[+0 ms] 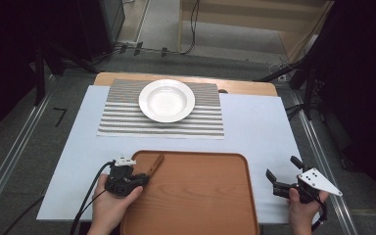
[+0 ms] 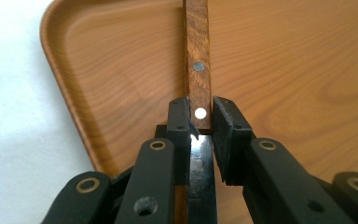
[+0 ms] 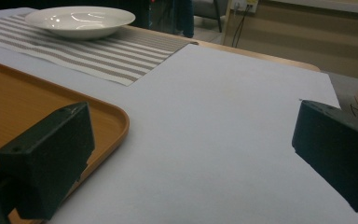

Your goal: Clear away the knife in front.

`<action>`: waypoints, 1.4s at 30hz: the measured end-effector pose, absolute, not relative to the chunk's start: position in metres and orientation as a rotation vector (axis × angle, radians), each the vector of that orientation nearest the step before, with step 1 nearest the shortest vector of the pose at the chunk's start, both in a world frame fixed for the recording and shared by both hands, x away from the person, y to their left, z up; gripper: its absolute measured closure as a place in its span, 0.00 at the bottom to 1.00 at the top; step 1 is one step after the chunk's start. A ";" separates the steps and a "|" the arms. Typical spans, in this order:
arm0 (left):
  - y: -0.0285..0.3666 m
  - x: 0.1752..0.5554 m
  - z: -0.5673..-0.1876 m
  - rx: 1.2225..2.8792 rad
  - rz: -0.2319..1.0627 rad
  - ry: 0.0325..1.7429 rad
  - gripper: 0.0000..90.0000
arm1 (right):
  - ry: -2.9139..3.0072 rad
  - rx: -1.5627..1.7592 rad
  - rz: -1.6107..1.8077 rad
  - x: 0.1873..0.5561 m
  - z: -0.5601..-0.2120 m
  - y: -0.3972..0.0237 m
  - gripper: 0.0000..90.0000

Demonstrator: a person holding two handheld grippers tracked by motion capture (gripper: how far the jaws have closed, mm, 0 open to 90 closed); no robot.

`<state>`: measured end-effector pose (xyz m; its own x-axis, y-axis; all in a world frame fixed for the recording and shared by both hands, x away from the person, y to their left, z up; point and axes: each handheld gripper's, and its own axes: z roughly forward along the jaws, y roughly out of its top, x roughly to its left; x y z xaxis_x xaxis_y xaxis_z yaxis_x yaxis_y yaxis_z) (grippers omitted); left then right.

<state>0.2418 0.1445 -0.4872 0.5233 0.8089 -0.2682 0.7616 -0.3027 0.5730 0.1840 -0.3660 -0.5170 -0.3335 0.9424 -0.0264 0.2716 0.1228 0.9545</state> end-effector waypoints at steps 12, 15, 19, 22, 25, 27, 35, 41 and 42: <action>0.142 0.231 -0.491 2.095 0.121 1.292 0.85 | 1.715 1.188 1.239 0.184 -0.517 -0.366 0.00; 0.142 0.231 -0.491 2.084 0.110 1.303 0.85 | 1.714 1.188 1.238 0.184 -0.517 -0.366 0.00; 0.142 0.231 -0.491 2.083 0.138 1.307 0.85 | 1.718 1.184 1.236 0.184 -0.517 -0.366 0.00; 0.145 0.233 -0.491 2.087 0.112 1.284 0.84 | 1.715 1.190 1.236 0.184 -0.517 -0.366 0.00; 0.147 0.234 -0.489 2.078 0.127 1.271 0.69 | 1.714 1.190 1.234 0.184 -0.517 -0.366 0.00; 0.148 0.235 -0.485 2.057 0.139 1.248 0.68 | 1.714 1.189 1.235 0.184 -0.517 -0.366 0.00; 0.126 0.240 -0.485 2.170 0.113 1.071 1.00 | 1.715 1.189 1.234 0.184 -0.517 -0.366 0.00; 0.124 0.244 -0.493 2.218 0.159 1.093 1.00 | 1.713 1.190 1.237 0.184 -0.517 -0.366 0.00; 0.125 0.245 -0.493 2.216 0.167 1.098 1.00 | 1.714 1.189 1.236 0.184 -0.517 -0.366 0.00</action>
